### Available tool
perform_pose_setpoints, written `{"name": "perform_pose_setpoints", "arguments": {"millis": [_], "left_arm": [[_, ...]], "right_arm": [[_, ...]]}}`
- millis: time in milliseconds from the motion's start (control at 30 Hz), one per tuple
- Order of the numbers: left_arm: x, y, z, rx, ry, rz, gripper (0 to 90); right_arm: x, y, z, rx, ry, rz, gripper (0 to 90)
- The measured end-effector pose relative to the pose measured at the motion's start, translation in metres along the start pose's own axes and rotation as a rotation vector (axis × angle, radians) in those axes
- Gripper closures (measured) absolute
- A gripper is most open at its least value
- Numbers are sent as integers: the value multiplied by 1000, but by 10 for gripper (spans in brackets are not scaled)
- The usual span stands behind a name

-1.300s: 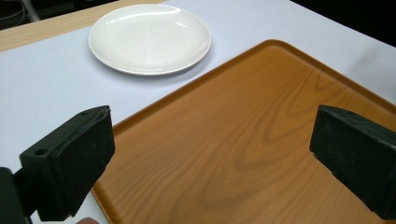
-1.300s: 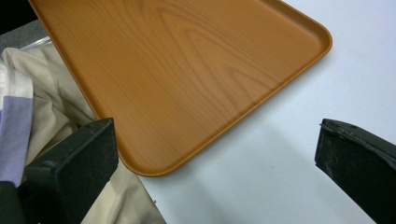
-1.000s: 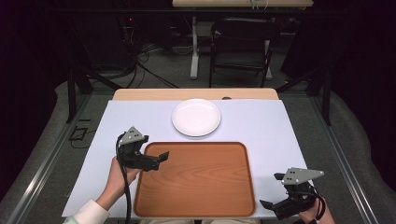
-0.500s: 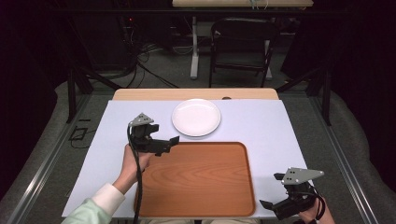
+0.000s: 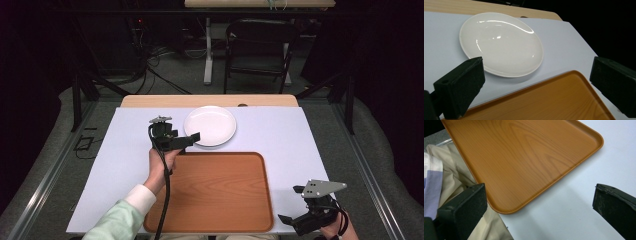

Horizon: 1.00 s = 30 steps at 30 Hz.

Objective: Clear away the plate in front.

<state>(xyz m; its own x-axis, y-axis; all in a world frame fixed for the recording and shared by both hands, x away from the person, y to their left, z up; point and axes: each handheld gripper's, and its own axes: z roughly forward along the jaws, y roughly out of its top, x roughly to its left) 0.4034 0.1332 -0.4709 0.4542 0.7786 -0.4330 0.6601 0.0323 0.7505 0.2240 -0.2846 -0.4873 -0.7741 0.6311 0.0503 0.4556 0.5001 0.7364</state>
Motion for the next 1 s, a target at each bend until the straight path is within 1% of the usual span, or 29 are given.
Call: {"name": "perform_pose_setpoints", "arguments": {"millis": [33, 67, 133, 167, 200, 267, 400, 467, 500, 567, 600, 633, 667, 700, 733, 767, 800, 833, 867, 900, 933, 967, 1000], "left_arm": [[0, 0, 0, 0, 0, 0, 3], [3, 0, 6, 1, 12, -22, 5], [6, 1, 10, -3, 23, -35, 5], [6, 1, 10, -3, 23, -35, 5], [10, 0, 14, -4, 35, -54, 4], [12, 0, 18, -9, 49, -88, 0], [17, -1, 26, -19, 43, -153, 0], [20, -2, 29, -24, 42, -175, 4], [20, -2, 29, -24, 42, -175, 4], [22, -3, 32, -26, 45, -200, 4], [24, -3, 34, -34, 45, -220, 4], [27, -4, 35, -49, 51, -255, 4], [29, -6, 37, -58, 47, -276, 4], [29, -6, 37, -58, 47, -276, 4], [30, -7, 39, -57, 40, -314, 2], [32, -8, 41, -56, 33, -341, 2], [35, -12, 46, -55, 36, -376, 4], [36, -14, 49, -52, 35, -389, 4], [36, -14, 49, -52, 35, -389, 5], [37, -17, 53, -56, 42, -415, 9], [37, -19, 55, -59, 44, -430, 13], [37, -19, 55, -59, 44, -430, 18], [37, -21, 57, -67, 55, -449, 18]], "right_arm": [[0, 0, 0, 0, 0, 0, 0], [-1, 0, 0, 2, 2, 2, 0], [-1, 0, 1, 7, 2, 3, 0], [-1, 0, 1, 7, 2, 3, 0], [-1, 0, 1, 5, 4, 2, 0], [-1, 0, 1, 2, 5, 0, 0], [-1, 0, 1, 5, 9, 1, 0], [-1, 0, 1, 7, 7, 2, 0], [-1, 0, 1, 7, 7, 2, 0], [-1, 0, 1, 10, 6, -1, 0], [-1, 0, 2, 11, 6, -1, 0], [-1, 0, 2, 10, 7, -1, 0], [-1, 0, 2, 11, 8, -1, 0], [-1, 0, 2, 11, 8, -1, 0], [-1, 0, 1, 10, 8, -2, 0], [-1, 0, 1, 10, 8, -2, 0], [-1, 0, 1, 11, 10, -3, 0], [-1, 0, 1, 11, 10, -2, 0], [-1, 0, 1, 11, 10, -2, 0], [0, 0, 1, 13, 10, -3, 0], [0, 0, 2, 16, 12, -1, 0], [0, 0, 2, 16, 12, -1, 0], [-1, 0, 2, 20, 12, -2, 0]]}}
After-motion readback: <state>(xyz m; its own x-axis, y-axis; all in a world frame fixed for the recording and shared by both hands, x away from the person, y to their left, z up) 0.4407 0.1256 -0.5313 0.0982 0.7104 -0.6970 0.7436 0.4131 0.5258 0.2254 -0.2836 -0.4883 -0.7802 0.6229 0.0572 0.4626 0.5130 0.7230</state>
